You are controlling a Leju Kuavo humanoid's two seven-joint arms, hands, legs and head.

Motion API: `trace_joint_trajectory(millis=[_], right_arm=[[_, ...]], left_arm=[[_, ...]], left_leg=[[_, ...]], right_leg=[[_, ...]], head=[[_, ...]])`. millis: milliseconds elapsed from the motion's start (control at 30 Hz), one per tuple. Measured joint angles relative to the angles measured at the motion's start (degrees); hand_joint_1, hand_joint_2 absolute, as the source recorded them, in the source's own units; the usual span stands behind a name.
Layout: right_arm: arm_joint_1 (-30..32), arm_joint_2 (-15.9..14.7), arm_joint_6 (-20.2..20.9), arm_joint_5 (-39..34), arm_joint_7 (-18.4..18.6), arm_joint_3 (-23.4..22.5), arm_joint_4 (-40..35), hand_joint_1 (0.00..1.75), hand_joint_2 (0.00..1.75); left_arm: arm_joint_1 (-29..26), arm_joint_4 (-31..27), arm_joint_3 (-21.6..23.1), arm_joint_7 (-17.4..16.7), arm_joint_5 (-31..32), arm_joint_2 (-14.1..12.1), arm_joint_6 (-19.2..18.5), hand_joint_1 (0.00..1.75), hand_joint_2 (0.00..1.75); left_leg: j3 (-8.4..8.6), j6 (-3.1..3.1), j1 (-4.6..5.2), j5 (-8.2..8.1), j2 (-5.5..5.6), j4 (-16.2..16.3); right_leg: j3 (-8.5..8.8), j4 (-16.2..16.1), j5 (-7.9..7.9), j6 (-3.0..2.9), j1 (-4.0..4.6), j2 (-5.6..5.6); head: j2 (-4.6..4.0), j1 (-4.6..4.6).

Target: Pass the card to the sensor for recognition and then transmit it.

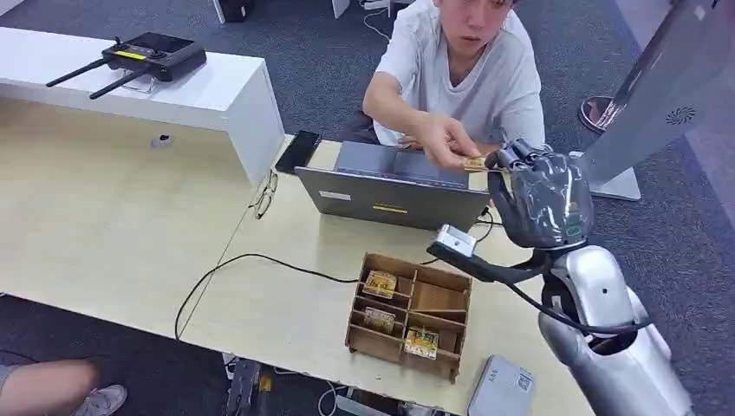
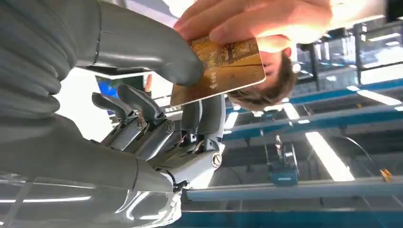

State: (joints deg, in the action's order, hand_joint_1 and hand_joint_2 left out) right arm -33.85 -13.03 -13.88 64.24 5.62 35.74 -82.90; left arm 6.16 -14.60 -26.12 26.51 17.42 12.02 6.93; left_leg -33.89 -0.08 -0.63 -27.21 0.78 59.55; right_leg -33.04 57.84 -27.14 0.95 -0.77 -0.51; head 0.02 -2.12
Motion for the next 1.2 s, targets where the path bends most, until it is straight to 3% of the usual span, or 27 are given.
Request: trace_joint_trajectory(millis=[33, 67, 100, 133, 233, 267, 400, 667, 900, 1200], right_arm=[[-0.46, 0.0, 0.18, 0.07, 0.16, 0.11, 0.5, 1.75, 1.75], [-0.78, 0.0, 0.18, 0.11, 0.18, 0.13, 0.98, 1.27, 1.75], [-0.98, 0.0, 0.2, 0.13, 0.2, 0.17, 1.33, 0.05, 1.75], [-1.08, 0.0, 0.2, 0.13, 0.22, 0.22, 1.74, 0.0, 1.75], [-1.08, 0.0, 0.09, 0.13, 0.22, 0.35, 2.47, 0.0, 1.75], [-1.07, 0.0, -0.02, 0.15, 0.22, 0.37, 2.62, 0.0, 0.0], [-0.4, 0.0, -0.98, -0.37, 0.22, 0.39, 2.34, 0.0, 0.0], [4.95, -1.18, -6.78, 0.37, -0.68, 0.0, -3.84, 0.0, 0.0], [15.34, -2.84, -16.05, 1.77, -2.46, -2.14, -13.74, 0.0, 0.0], [30.25, -3.61, -24.71, 3.46, -4.89, -5.07, -23.52, 0.0, 0.0]], left_arm=[[0.02, 0.0, 0.11, -0.07, 0.02, 0.0, -0.04, 0.0, 0.0], [0.02, 0.0, 0.2, -0.09, 0.02, 0.0, -0.04, 0.0, 0.0], [0.03, 0.0, 0.28, -0.09, 0.02, 0.0, -0.07, 0.0, 0.0], [0.03, 0.0, 0.37, -0.09, 0.02, 0.0, -0.13, 0.0, 0.0], [0.02, 0.0, 0.44, -0.09, -0.04, 0.0, -0.17, 0.0, 0.0], [0.02, 0.0, 0.46, -0.09, -0.13, 0.0, -0.17, 0.0, 0.0], [0.01, 0.0, 0.48, 0.09, -0.66, 0.02, -0.04, 0.0, 0.0], [-0.01, 0.0, 0.44, 1.29, -2.47, -0.02, 0.83, 0.0, 0.0], [0.01, 0.0, -0.11, 3.04, -4.88, -0.13, 2.19, 0.0, 0.0], [-0.53, 0.02, -1.66, 5.12, -7.45, -0.59, 3.28, 0.0, 0.0]], left_leg=[[0.0, 0.0, 0.0, 0.0, 0.01, 0.0], [-0.01, 0.0, 0.0, 0.0, 0.02, 0.0], [-0.02, -0.02, 0.0, 0.02, 0.04, 0.0], [-0.03, -0.03, 0.0, 0.03, 0.05, 0.0], [-0.06, -0.01, 0.0, 0.05, 0.05, 0.0], [-0.06, -0.01, 0.0, 0.05, 0.04, 0.0], [-0.07, -0.01, 0.0, 0.06, 0.04, 0.0], [-0.13, -0.02, -0.01, 0.05, 0.0, 0.0], [-0.2, -0.03, -0.01, -0.03, -0.03, -0.01], [-0.2, -0.09, -0.01, -0.22, -0.14, -0.02]], right_leg=[[-0.01, 0.0, 0.01, 0.01, 0.0, 0.0], [-0.01, 0.0, 0.01, 0.01, 0.0, -0.01], [-0.01, 0.0, 0.02, 0.02, 0.0, -0.01], [-0.01, 0.0, 0.03, 0.02, 0.0, -0.02], [-0.03, 0.0, 0.05, 0.04, 0.0, -0.02], [-0.04, 0.0, 0.06, 0.04, 0.0, -0.02], [-0.07, 0.0, 0.06, 0.04, 0.0, -0.02], [-0.2, 0.0, 0.06, 0.02, 0.01, 0.02], [-0.26, -0.01, 0.0, 0.01, 0.01, 0.07], [-0.29, -0.03, -0.12, -0.08, 0.02, 0.17]], head=[[0.0, 0.02], [0.0, 0.02], [0.0, 0.02], [0.0, 0.02], [0.0, 0.02], [0.0, 0.02], [0.0, 0.02], [0.0, 0.02], [0.0, 0.02], [0.0, 0.04]])
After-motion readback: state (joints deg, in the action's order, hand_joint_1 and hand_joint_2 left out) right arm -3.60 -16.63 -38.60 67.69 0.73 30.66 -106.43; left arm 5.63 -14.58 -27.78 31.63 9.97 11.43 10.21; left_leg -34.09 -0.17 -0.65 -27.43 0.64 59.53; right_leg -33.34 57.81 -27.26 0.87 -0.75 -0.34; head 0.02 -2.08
